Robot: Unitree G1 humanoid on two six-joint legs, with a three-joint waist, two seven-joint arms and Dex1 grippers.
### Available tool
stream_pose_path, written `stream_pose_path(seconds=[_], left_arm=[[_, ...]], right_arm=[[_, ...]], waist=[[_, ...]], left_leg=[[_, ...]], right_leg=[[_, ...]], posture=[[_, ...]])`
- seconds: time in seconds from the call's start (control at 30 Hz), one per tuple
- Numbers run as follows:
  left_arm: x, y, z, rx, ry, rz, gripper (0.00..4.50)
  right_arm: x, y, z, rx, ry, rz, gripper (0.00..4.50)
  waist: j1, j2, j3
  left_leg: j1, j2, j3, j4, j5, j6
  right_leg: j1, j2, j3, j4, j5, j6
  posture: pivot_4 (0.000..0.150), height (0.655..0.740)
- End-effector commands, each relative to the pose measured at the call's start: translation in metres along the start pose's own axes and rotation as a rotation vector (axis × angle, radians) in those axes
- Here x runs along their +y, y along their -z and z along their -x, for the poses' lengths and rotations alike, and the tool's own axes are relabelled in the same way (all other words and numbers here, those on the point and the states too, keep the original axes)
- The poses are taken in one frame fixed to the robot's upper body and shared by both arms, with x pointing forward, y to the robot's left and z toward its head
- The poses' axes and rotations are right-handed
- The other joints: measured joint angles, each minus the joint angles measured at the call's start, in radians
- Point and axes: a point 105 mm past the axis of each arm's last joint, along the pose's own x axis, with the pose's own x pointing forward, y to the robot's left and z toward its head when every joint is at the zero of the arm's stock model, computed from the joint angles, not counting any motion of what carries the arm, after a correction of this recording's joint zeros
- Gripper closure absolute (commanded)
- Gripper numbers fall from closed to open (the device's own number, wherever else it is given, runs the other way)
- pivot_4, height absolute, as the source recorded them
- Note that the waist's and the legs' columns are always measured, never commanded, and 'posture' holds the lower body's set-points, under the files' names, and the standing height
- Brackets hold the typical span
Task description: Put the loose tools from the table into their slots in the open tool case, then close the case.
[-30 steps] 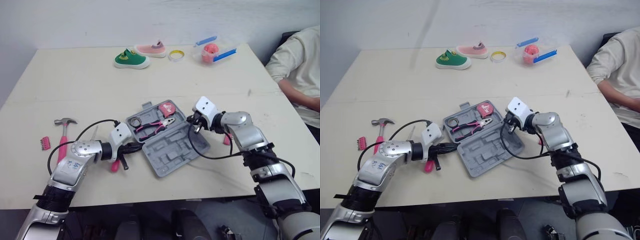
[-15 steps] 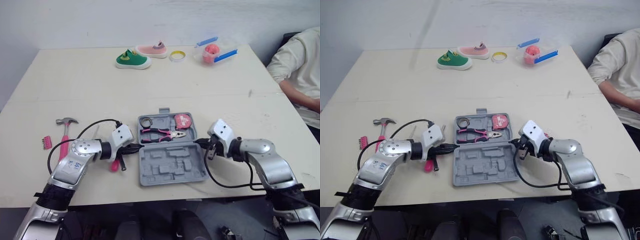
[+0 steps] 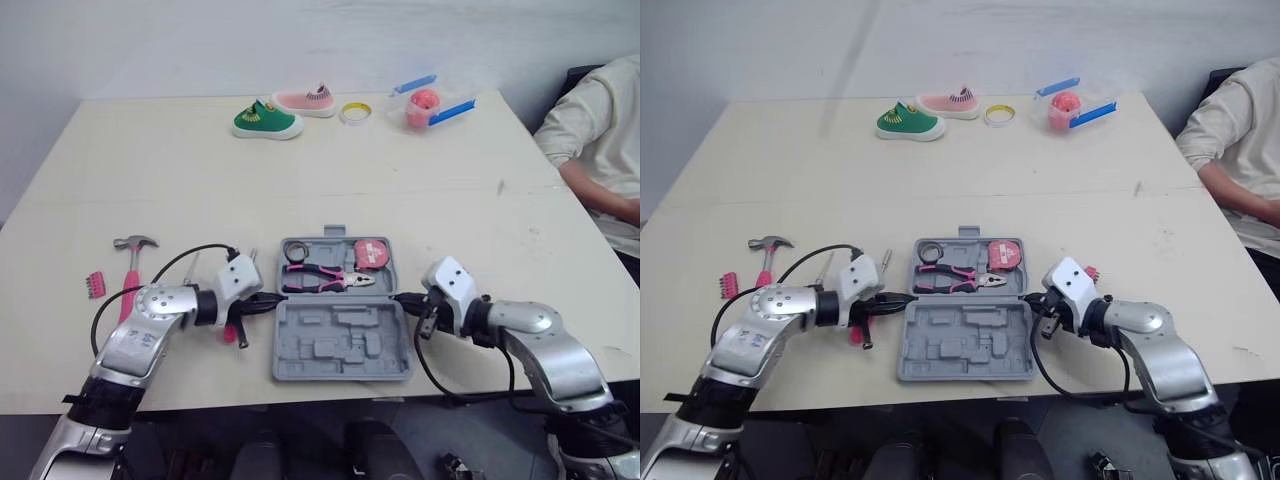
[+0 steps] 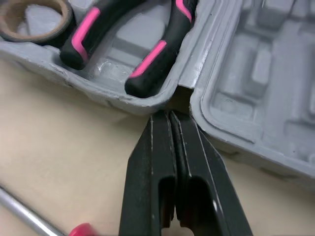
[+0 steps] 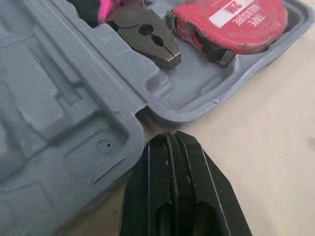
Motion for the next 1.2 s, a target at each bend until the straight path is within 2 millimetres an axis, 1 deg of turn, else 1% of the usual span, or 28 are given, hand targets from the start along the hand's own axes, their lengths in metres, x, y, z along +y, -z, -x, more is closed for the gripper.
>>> stream_pose_path(seconds=[0.03, 0.1, 0.13, 0.17, 0.2, 0.23, 0.27, 0.3, 0.33, 0.37, 0.4, 0.43, 0.47, 0.53, 0.57, 0.6, 0.7, 0.73, 0.83, 0.9, 0.93, 1.0, 1.03, 1.1, 1.17, 1.2], left_arm=[[-0.002, -0.026, 0.041, -0.16, 0.015, 0.095, 4.46], [-0.005, -0.035, 0.075, -0.263, 0.007, 0.226, 4.46], [-0.002, -0.034, 0.09, -0.293, -0.03, 0.264, 4.5], [0.0, -0.033, 0.098, -0.302, -0.059, 0.282, 4.5], [0.009, -0.017, 0.127, -0.275, -0.184, 0.324, 4.24], [0.014, -0.006, 0.148, -0.251, -0.269, 0.349, 3.94], [0.017, 0.009, 0.177, -0.203, -0.375, 0.372, 3.82], [0.018, 0.018, 0.196, -0.169, -0.439, 0.384, 3.26], [0.017, 0.023, 0.204, -0.151, -0.464, 0.387, 2.84], [0.017, 0.03, 0.222, -0.116, -0.538, 0.381, 2.41], [0.017, 0.035, 0.233, -0.094, -0.583, 0.374, 1.95], [0.018, 0.04, 0.251, -0.071, -0.649, 0.36, 1.45], [0.019, 0.044, 0.265, -0.049, -0.708, 0.345, 0.98], [0.02, 0.047, 0.277, -0.031, -0.754, 0.327, 0.02], [0.021, 0.049, 0.281, -0.011, -0.783, 0.313, 0.02], [0.022, 0.048, 0.283, -0.012, -0.8, 0.304, 0.02], [0.019, 0.04, 0.272, -0.041, -0.772, 0.284, 0.02], [0.017, 0.038, 0.264, -0.041, -0.747, 0.283, 0.02], [0.008, 0.028, 0.232, -0.046, -0.679, 0.256, 0.02], [0.008, 0.029, 0.208, 0.042, -0.694, 0.217, 0.02], [0.009, 0.03, 0.199, 0.075, -0.71, 0.205, 0.02], [0.011, 0.023, 0.173, 0.058, -0.737, 0.243, 0.02], [0.008, 0.019, 0.16, 0.05, -0.715, 0.252, 0.02], [0.003, 0.016, 0.144, 0.065, -0.682, 0.247, 0.02], [0.021, 0.024, 0.141, 0.088, -0.843, 0.315, 0.02], [0.027, 0.027, 0.136, 0.08, -0.892, 0.357, 0.02]], right_arm=[[-0.014, -0.028, 0.037, -0.112, 0.045, 0.004, 4.5], [-0.02, -0.034, 0.067, -0.157, 0.063, -0.054, 4.5], [-0.025, -0.033, 0.08, -0.162, 0.082, -0.082, 3.83], [-0.027, -0.031, 0.087, -0.159, 0.095, -0.098, 3.55], [-0.035, -0.024, 0.107, -0.139, 0.135, -0.126, 3.08], [-0.039, -0.02, 0.122, -0.125, 0.161, -0.143, 2.59], [-0.043, -0.016, 0.138, -0.101, 0.19, -0.151, 2.31], [-0.044, -0.013, 0.149, -0.086, 0.207, -0.155, 1.64], [-0.044, -0.012, 0.154, -0.077, 0.211, -0.155, 1.23], [-0.046, -0.008, 0.163, -0.054, 0.231, -0.158, 0.74], [-0.048, -0.006, 0.168, -0.04, 0.243, -0.16, 0.24], [-0.05, -0.003, 0.174, -0.025, 0.26, -0.165, 0.0], [-0.052, -0.001, 0.18, -0.015, 0.277, -0.163, 0.0], [-0.054, 0.002, 0.185, -0.007, 0.29, -0.158, 0.0], [-0.057, 0.003, 0.187, -0.004, 0.299, -0.152, 0.0], [-0.059, 0.003, 0.19, -0.004, 0.31, -0.149, 0.0], [-0.063, 0.001, 0.191, -0.021, 0.316, -0.14, 0.0], [-0.061, -0.004, 0.185, -0.037, 0.293, -0.132, 0.0], [-0.05, -0.021, 0.161, -0.073, 0.195, -0.077, 0.0], [-0.045, -0.037, 0.149, -0.117, 0.157, -0.044, 0.0], [-0.043, -0.044, 0.145, -0.136, 0.144, -0.035, 0.0], [-0.023, -0.064, 0.128, -0.184, 0.024, 0.004, 0.0], [-0.013, -0.073, 0.12, -0.202, -0.034, 0.022, 0.0], [0.002, -0.084, 0.108, -0.227, -0.102, 0.049, 0.0], [0.028, -0.105, 0.088, -0.28, -0.213, 0.136, 0.0], [0.039, -0.116, 0.082, -0.309, -0.257, 0.179, 0.0]], waist=[[0.003, -0.001, 0.0], [0.003, -0.002, 0.001], [0.004, -0.002, 0.001], [0.004, -0.002, 0.001], [0.004, -0.002, 0.001], [0.004, -0.002, 0.001], [0.002, -0.002, 0.001], [0.0, -0.002, 0.001], [-0.001, -0.002, 0.001], [-0.001, -0.003, 0.001], [0.0, -0.003, 0.0], [0.0, -0.004, 0.0], [0.0, -0.005, 0.0], [0.003, -0.006, -0.001], [0.004, -0.006, -0.001], [0.004, -0.006, -0.001], [0.003, -0.006, -0.002], [0.003, -0.006, -0.002], [-0.002, -0.006, -0.002], [-0.007, -0.006, -0.002], [-0.007, -0.005, -0.002], [-0.003, -0.005, -0.002], [-0.002, -0.005, -0.002], [0.001, -0.006, -0.002], [0.002, -0.006, -0.002], [0.002, -0.005, -0.002]], left_leg=[[0.0, 0.0, -0.001, 0.0, 0.0, 0.0], [-0.001, 0.0, -0.002, 0.001, 0.0, 0.0], [0.0, 0.001, -0.003, 0.001, 0.0, 0.0], [0.0, 0.001, -0.004, 0.001, 0.0, 0.0], [0.0, 0.001, -0.004, 0.0, -0.001, 0.0], [0.001, 0.001, -0.004, 0.0, -0.001, 0.001], [0.002, 0.0, -0.004, 0.0, -0.002, 0.002], [0.002, 0.0, -0.004, -0.002, -0.004, 0.006], [0.003, 0.0, -0.003, -0.004, -0.004, 0.007], [0.004, 0.0, -0.003, -0.005, -0.004, 0.007], [0.004, 0.0, -0.003, -0.004, -0.004, 0.007], [0.004, -0.001, -0.003, -0.005, -0.005, 0.008], [0.005, -0.001, -0.004, -0.005, -0.005, 0.008], [0.005, -0.001, -0.004, -0.006, -0.006, 0.008], [0.005, -0.001, -0.005, -0.006, -0.006, 0.008], [0.005, -0.001, -0.004, -0.007, -0.006, 0.008], [0.005, -0.002, -0.005, -0.01, -0.006, 0.008], [0.005, -0.002, -0.005, -0.01, -0.006, 0.008], [0.005, -0.002, -0.005, -0.011, -0.005, 0.007], [0.005, -0.002, -0.005, -0.011, -0.005, 0.006], [0.005, -0.002, -0.005, -0.011, -0.005, 0.006], [0.005, -0.002, -0.006, -0.011, -0.004, 0.005], [0.005, -0.002, -0.006, -0.011, -0.004, 0.005], [0.004, -0.001, -0.007, -0.01, -0.003, 0.004], [0.004, 0.0, -0.007, -0.01, -0.003, 0.002], [0.004, -0.001, -0.007, -0.01, -0.002, 0.002]], right_leg=[[0.0, 0.0, -0.001, -0.001, 0.0, 0.0], [0.001, 0.0, -0.001, -0.001, 0.0, 0.0], [0.002, 0.0, -0.002, -0.001, 0.0, 0.0], [0.002, 0.0, -0.002, -0.002, 0.0, 0.0], [0.003, 0.0, -0.002, -0.003, 0.0, 0.0], [0.004, -0.001, -0.002, -0.004, 0.0, 0.0], [0.004, -0.001, -0.002, -0.008, 0.0, 0.0], [0.005, -0.001, -0.002, -0.01, 0.0, -0.001], [0.005, 0.0, -0.002, -0.011, -0.001, -0.001], [0.004, 0.0, -0.002, -0.011, -0.001, -0.001], [0.005, 0.0, -0.002, -0.011, -0.001, -0.001], [0.005, -0.001, -0.002, -0.012, -0.001, -0.001], [0.005, -0.002, -0.002, -0.011, -0.001, -0.001], [0.005, -0.002, -0.002, -0.012, -0.001, -0.002], [0.005, -0.003, -0.003, -0.012, -0.001, -0.002], [0.005, -0.004, -0.003, -0.012, -0.001, -0.002], [0.005, -0.006, -0.003, -0.013, -0.001, -0.003], [0.005, -0.006, -0.003, -0.013, -0.002, -0.003], [0.005, -0.006, -0.003, -0.013, -0.001, -0.003], [0.005, -0.006, -0.003, -0.011, -0.001, -0.003], [0.005, -0.005, -0.003, -0.011, -0.001, -0.002], [0.005, -0.004, -0.002, -0.01, -0.001, -0.002], [0.005, -0.004, -0.002, -0.01, -0.001, -0.002], [0.004, -0.002, -0.003, -0.01, -0.001, -0.002], [0.004, -0.001, -0.003, -0.011, -0.001, -0.002], [0.004, -0.001, -0.003, -0.01, -0.001, -0.002]], posture=[[0.15, 0.74], [0.15, 0.74], [0.15, 0.74], [0.15, 0.74], [0.15, 0.74], [0.15, 0.74], [0.15, 0.74], [0.15, 0.74], [0.15, 0.74], [0.15, 0.74], [0.15, 0.74], [0.15, 0.74], [0.15, 0.74], [0.15, 0.74], [0.15, 0.74], [0.15, 0.74], [0.15, 0.74], [0.15, 0.74], [0.15, 0.74], [0.15, 0.74], [0.15, 0.74], [0.15, 0.74], [0.15, 0.74], [0.15, 0.74], [0.15, 0.74], [0.15, 0.74]])
